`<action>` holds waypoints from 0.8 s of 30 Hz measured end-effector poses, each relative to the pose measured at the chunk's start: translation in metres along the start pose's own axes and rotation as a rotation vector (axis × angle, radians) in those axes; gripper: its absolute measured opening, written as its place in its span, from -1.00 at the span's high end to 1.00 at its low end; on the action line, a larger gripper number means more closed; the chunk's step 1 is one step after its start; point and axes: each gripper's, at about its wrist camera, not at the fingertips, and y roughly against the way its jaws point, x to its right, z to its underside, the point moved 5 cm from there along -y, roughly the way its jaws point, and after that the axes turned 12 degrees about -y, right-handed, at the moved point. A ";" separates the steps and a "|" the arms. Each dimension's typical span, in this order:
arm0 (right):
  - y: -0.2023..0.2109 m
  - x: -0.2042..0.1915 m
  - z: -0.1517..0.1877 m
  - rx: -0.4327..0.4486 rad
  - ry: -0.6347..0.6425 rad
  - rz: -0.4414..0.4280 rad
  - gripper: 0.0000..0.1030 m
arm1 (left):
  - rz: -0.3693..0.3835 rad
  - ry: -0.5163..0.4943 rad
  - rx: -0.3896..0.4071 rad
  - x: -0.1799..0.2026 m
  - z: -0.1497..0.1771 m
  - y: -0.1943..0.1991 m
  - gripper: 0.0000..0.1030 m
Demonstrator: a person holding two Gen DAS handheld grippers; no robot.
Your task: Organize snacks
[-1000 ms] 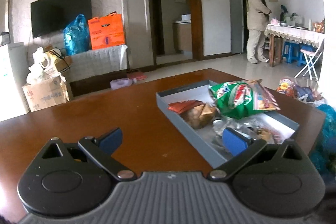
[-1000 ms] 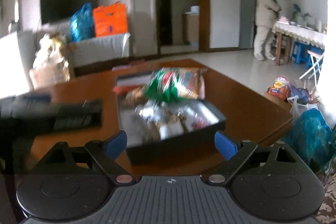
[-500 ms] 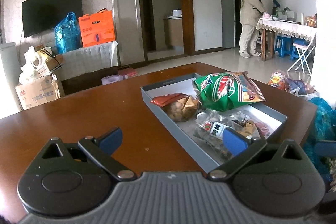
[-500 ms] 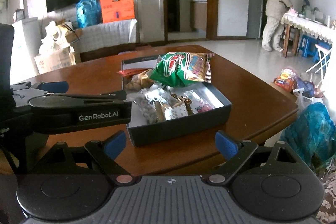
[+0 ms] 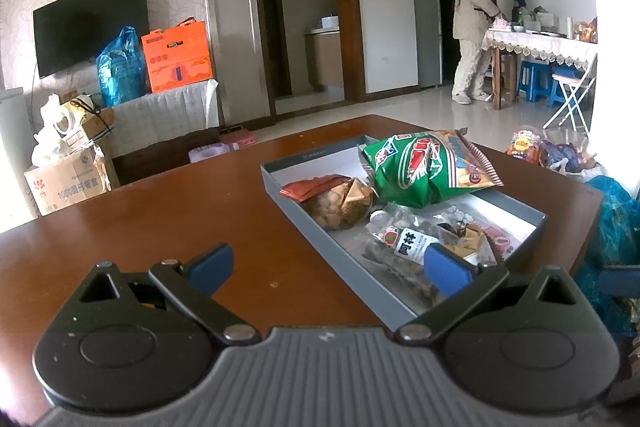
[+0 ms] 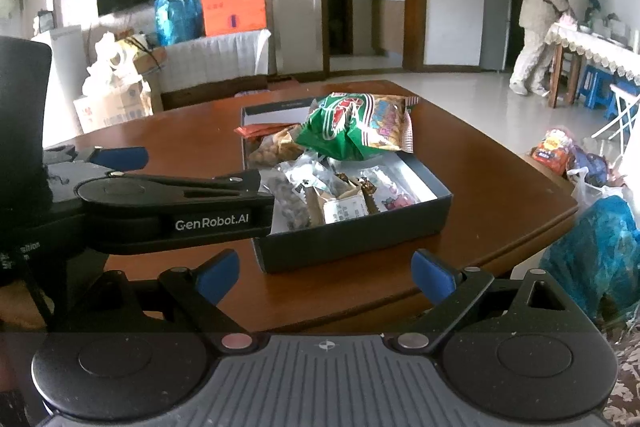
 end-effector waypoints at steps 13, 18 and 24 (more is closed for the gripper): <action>-0.005 0.010 -0.007 0.002 -0.020 0.018 -0.82 | 0.006 -0.001 0.001 0.002 -0.001 -0.001 -1.00; -0.006 0.011 -0.008 0.000 -0.023 0.014 -0.82 | 0.010 -0.002 0.012 0.003 -0.005 -0.001 -1.00; -0.005 0.010 -0.006 -0.005 -0.021 0.012 -0.82 | -0.002 -0.002 0.023 0.001 -0.007 -0.002 -1.00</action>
